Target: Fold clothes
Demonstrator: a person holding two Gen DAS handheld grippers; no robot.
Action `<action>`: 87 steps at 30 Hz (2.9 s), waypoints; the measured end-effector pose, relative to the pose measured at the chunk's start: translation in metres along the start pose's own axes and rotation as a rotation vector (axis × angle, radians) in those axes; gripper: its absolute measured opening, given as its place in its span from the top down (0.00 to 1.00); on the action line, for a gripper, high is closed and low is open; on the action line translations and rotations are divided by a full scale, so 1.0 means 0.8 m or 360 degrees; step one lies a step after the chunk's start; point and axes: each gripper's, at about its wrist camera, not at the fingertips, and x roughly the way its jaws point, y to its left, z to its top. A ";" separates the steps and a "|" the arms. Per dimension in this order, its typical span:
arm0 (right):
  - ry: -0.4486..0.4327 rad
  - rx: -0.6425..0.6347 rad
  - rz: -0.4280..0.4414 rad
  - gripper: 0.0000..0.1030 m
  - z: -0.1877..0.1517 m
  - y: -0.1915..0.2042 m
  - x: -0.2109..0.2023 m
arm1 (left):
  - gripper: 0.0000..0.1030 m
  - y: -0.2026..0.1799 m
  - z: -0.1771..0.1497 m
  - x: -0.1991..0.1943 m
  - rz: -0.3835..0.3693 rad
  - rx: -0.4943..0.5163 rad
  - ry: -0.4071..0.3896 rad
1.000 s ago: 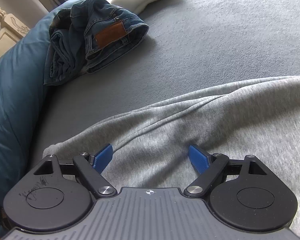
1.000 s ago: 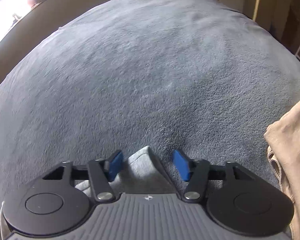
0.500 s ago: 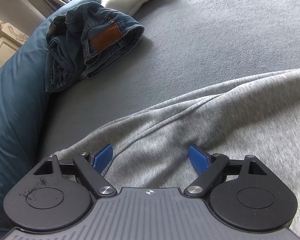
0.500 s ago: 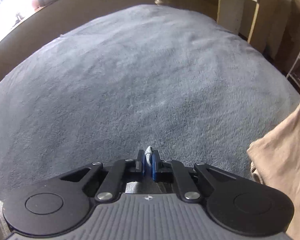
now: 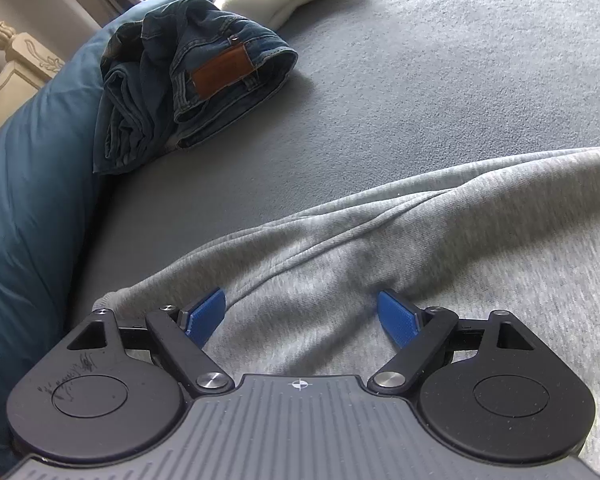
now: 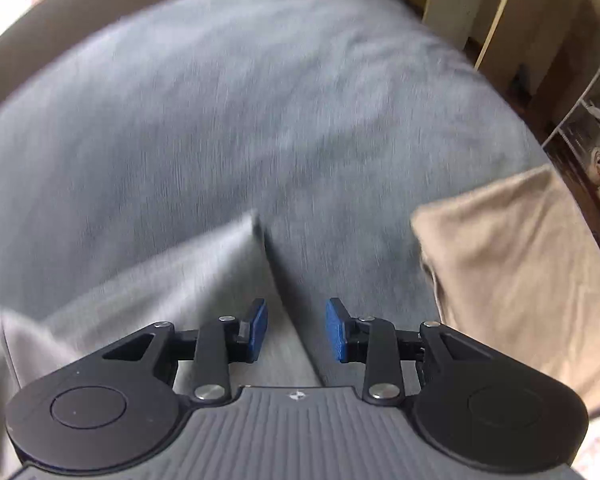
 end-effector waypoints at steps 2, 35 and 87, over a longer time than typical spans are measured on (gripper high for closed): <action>0.0007 -0.0017 0.0015 0.66 -0.018 0.004 -0.002 | 0.17 0.000 0.000 0.000 -0.0004 0.0002 -0.0004; -0.0191 -0.1299 -0.0257 0.83 -0.287 0.282 -0.022 | 0.15 0.021 -0.006 0.008 -0.0146 -0.0090 -0.0038; 0.0091 -0.1093 -0.0407 0.91 0.051 0.132 0.009 | 0.06 0.021 0.001 0.013 -0.0113 0.0012 0.0004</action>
